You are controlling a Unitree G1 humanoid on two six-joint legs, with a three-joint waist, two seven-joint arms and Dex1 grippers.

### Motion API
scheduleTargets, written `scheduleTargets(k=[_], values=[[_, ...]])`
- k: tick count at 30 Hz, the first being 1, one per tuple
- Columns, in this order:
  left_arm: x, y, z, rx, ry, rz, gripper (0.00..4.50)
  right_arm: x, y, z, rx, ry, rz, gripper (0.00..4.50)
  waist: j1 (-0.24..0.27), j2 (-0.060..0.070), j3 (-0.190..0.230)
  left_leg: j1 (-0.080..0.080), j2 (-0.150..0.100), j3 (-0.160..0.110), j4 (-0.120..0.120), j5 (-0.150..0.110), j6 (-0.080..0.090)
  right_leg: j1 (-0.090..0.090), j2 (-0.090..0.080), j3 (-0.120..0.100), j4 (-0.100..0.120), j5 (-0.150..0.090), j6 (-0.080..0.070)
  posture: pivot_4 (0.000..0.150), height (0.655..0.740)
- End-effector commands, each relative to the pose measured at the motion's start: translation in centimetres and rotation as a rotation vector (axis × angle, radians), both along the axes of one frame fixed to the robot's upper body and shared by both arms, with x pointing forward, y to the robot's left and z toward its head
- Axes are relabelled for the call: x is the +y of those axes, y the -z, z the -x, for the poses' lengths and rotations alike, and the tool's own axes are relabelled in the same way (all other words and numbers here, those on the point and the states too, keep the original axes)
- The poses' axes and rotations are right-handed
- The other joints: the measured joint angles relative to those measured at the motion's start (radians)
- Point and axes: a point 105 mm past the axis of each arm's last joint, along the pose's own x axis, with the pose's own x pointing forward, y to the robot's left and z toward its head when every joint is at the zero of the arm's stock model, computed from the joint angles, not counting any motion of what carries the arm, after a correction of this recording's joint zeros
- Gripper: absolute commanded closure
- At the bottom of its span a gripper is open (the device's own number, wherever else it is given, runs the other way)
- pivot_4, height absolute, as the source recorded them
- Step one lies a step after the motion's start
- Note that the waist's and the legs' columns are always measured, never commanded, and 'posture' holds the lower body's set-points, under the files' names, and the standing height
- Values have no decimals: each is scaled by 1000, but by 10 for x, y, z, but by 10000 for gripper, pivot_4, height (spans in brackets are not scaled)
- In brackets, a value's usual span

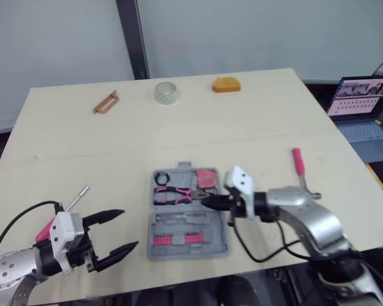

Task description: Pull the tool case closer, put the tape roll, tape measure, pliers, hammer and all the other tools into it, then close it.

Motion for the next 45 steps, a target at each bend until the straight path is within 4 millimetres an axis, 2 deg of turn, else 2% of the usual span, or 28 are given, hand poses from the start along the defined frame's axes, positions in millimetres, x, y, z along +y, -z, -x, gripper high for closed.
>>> scheduleTargets(k=[1,8,11,15,25,27,33,39,43,45], values=[[3,-5,1,-23,-2,-9,0,-24,-9,17,20,1,5,35907,2,0,0,0,0,0,0,0,0,0,0,0,0,0,0,1500,7400],[27,9,13,10,-66,-55,0,-62,5,46,94,65,69,159,1,-2,2,0,0,1,-1,0,0,0,0,0,-1,0,0,1500,7400],[39,17,20,-30,-117,-92,0,-76,12,54,107,118,79,159,4,-3,2,0,0,1,0,-1,1,1,0,0,-2,1,0,1500,7400],[43,28,30,-11,-126,-94,0,-87,17,58,87,155,81,159,5,-5,3,0,0,1,1,-1,2,2,0,0,-2,1,0,1500,7400],[40,33,34,-29,-116,-89,0,-91,22,59,81,159,93,159,5,-5,4,1,1,1,1,-1,2,2,0,0,-2,1,-1,1500,7400],[32,30,33,-45,-72,-76,0,-92,22,56,74,176,93,159,5,-5,4,1,1,1,1,-1,2,2,0,0,-2,1,-1,1500,7400],[-13,-2,16,-113,111,28,0,-98,19,53,56,244,93,159,24,-6,4,1,1,1,2,-1,2,2,0,0,-2,2,-1,1500,7400],[-32,-13,1,-143,179,69,0,-100,16,55,40,305,85,159,26,-5,5,1,1,1,2,-1,2,2,1,1,-2,2,-1,1500,7400],[-37,-13,-3,-139,200,64,0,-103,16,55,34,339,89,159,26,-5,5,1,1,1,2,-1,2,2,1,1,-2,2,-1,1500,7400],[-38,-14,-6,-141,206,59,0,-111,13,49,28,396,92,159,27,-5,5,1,1,1,2,-1,2,2,1,1,-2,2,-1,1500,7400]])
